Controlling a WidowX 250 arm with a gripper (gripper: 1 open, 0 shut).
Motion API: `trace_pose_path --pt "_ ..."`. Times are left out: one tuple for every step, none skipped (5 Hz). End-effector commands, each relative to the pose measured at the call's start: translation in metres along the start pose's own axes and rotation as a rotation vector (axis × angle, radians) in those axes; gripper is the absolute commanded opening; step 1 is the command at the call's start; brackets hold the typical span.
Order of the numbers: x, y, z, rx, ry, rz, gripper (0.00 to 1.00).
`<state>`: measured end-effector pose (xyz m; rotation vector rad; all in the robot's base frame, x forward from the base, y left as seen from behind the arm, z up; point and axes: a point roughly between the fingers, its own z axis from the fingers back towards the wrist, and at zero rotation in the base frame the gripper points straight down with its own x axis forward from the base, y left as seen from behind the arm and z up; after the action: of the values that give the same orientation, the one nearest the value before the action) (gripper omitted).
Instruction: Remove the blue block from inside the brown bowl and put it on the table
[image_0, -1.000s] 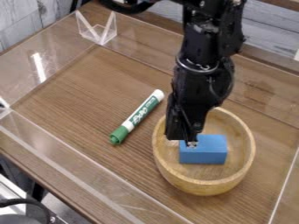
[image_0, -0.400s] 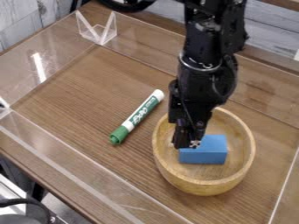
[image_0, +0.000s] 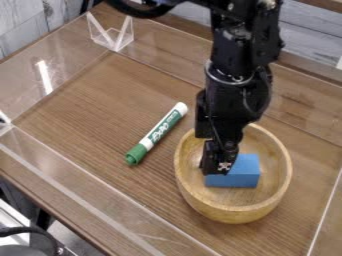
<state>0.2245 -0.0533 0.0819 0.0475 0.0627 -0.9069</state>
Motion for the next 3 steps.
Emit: trace_pose_path --pt "0.007 0.003 0.003 0.026 -0.035 -0.011 1.0" --pt "0.009 0.002 -0.003 0.026 -0.039 -0.019 1.0" --pt "0.011 0.001 -0.01 0.028 -0.042 -0.031 1.0"
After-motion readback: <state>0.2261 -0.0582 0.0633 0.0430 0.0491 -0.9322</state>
